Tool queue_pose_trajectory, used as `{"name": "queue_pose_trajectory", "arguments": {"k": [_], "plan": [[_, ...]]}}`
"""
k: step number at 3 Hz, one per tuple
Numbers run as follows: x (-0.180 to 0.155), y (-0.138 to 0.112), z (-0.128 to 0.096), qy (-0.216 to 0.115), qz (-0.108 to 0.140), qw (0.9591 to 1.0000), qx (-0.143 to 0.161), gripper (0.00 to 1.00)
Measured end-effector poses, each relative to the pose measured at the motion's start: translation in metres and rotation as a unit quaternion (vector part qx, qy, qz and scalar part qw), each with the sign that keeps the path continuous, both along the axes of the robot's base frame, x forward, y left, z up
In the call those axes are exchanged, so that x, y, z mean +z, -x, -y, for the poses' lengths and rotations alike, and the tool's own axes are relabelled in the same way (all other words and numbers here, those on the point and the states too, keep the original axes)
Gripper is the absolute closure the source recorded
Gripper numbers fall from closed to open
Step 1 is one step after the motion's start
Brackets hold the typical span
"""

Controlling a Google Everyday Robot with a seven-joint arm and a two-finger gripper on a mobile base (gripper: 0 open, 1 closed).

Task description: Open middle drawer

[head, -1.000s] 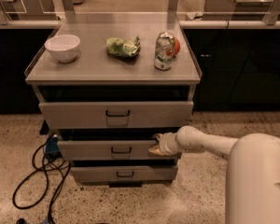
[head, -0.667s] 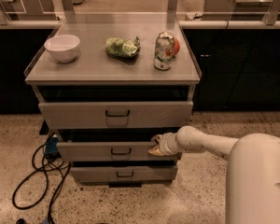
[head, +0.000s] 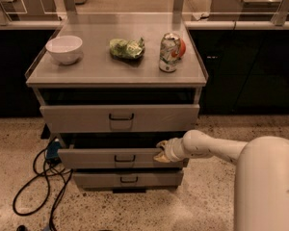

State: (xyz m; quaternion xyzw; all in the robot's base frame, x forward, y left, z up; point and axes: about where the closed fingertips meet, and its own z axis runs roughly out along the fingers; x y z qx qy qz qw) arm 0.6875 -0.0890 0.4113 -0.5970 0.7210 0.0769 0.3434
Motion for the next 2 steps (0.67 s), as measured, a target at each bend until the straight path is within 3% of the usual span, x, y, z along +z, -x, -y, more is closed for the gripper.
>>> {"name": "queue_pose_trajectory", "arguments": {"k": [2], "plan": [[-0.002, 0.013, 0.004, 0.004, 0.003, 1.0, 0.0, 1.0]]}}
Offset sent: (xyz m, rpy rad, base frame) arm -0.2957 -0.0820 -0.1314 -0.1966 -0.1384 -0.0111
